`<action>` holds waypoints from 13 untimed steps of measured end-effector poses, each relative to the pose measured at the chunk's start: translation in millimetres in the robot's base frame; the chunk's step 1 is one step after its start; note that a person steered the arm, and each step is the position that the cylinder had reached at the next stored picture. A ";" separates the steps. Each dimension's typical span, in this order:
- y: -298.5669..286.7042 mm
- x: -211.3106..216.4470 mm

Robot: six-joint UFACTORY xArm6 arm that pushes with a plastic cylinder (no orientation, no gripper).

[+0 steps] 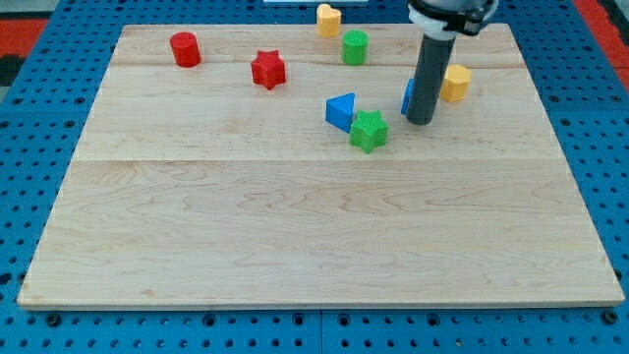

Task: Move the blue cube parallel to the top of the yellow hexagon

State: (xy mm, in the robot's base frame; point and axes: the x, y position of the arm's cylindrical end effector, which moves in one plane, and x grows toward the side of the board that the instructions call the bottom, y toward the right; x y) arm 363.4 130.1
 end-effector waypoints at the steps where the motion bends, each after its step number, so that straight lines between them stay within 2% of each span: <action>1: 9.6 -35.0; 2: 22.9 -60.7; 3: -12.2 -68.2; 6: -52.0 -70.7; 9: -29.8 -105.5; 11: -39.1 -132.6; 13: -1.9 -125.0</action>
State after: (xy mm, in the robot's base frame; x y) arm 238.4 128.2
